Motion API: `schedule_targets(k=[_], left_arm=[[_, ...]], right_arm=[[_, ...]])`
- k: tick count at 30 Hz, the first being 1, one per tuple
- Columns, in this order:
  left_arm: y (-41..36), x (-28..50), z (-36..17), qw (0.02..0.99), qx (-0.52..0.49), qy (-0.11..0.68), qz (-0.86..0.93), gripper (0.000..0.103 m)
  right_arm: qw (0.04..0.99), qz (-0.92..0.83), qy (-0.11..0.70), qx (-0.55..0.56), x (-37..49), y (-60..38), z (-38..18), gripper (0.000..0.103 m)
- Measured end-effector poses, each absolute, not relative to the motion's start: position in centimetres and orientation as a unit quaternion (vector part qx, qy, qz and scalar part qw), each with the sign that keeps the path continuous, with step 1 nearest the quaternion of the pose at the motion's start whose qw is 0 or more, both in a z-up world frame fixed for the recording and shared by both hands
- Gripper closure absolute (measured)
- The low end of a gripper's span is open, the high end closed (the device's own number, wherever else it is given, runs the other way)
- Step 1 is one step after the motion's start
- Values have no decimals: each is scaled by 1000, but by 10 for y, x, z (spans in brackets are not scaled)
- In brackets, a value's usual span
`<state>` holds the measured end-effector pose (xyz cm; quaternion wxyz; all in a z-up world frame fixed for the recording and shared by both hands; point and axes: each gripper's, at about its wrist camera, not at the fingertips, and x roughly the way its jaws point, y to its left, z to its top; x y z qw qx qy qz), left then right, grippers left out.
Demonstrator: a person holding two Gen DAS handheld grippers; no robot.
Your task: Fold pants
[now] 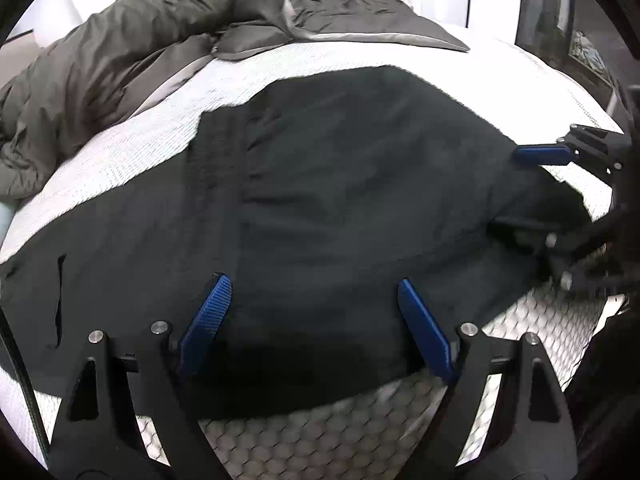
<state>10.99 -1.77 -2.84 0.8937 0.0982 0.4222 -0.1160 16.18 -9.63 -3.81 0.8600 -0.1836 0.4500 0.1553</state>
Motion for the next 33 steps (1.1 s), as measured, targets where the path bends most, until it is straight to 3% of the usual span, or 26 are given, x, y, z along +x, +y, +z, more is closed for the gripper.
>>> schedule_targets(k=[6,11,18,23,24,25,26,27,28,30,33], left_arm=[[44,74,-10,912,29,399,-89,18],[146,51,9,924,-134,356,28,18],[247,35,-17,879,-307,349,103,18],[280,52,-36,857,-370,344,101,19],[284,59,-34,861,-367,335,106,25],[288,68,-34,863,-366,332,109,45],[291,76,-37,862,-363,337,112,58],[298,92,-37,858,-362,345,117,86],[304,100,-41,851,-367,352,132,98],[310,102,-37,848,-383,339,138,101],[279,102,7,889,-302,311,145,102]], right_arm=[[876,138,458,-67,154,-170,-26,18],[890,123,438,29,145,-204,-8,16],[883,135,449,12,141,-180,-13,15],[881,162,445,-9,157,-164,-16,15],[880,165,445,-8,158,-162,-17,15],[879,169,445,-6,159,-159,-17,15],[879,171,446,-6,159,-157,-18,15],[879,173,444,-5,155,-158,-18,15],[879,175,444,-4,156,-158,-18,15],[880,176,442,-2,160,-161,-20,15],[881,163,444,10,156,-174,-18,15]])
